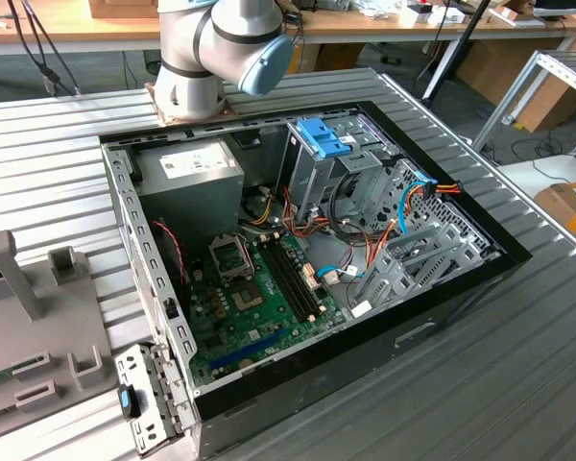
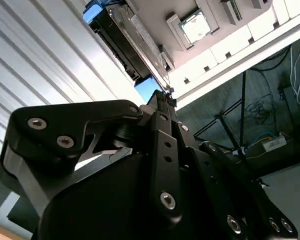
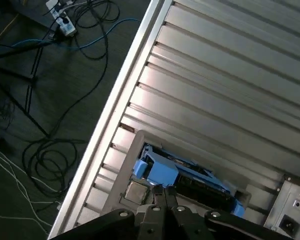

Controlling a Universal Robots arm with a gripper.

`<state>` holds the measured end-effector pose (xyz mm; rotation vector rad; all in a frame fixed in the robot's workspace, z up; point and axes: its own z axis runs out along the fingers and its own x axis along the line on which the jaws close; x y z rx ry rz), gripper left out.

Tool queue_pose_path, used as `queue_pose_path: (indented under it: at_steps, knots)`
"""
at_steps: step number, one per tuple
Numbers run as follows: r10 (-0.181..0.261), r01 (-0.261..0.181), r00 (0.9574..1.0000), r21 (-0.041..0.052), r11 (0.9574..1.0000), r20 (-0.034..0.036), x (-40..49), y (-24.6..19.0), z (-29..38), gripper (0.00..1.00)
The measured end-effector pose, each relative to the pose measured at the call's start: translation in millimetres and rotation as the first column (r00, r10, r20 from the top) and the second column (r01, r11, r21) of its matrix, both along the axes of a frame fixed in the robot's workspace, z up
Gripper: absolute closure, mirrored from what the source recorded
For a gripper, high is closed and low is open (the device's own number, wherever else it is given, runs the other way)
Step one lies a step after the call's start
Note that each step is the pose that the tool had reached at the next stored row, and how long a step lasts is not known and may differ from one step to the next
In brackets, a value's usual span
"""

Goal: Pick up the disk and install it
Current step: 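Pick up the disk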

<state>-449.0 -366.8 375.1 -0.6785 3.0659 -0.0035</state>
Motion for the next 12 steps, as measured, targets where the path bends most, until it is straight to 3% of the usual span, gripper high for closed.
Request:
queue_pose_path:
  at_steps: [3,5,6,7,11,12]
  knots:
    - [0.108,-0.108,0.9941,-0.0006,0.9941,-0.0001,0.0,0.0,-0.3,0.89]
    - [0.198,-0.198,0.9802,-0.0009,0.9802,-0.0001,0.0,0.0,-0.6,0.89]
    - [0.239,-0.239,0.9710,-0.0010,0.9710,-0.0002,0.0,0.0,-0.7,0.89]
    - [0.277,-0.277,0.9609,-0.0012,0.9609,-0.0001,0.0,0.0,-0.9,0.89]
    - [0.420,-0.420,0.9076,-0.0013,0.9076,-0.0001,0.0,0.0,-1.6,0.89]
    - [0.466,-0.466,0.8846,-0.0013,0.8846,-0.0002,0.0,0.0,-1.8,0.89]
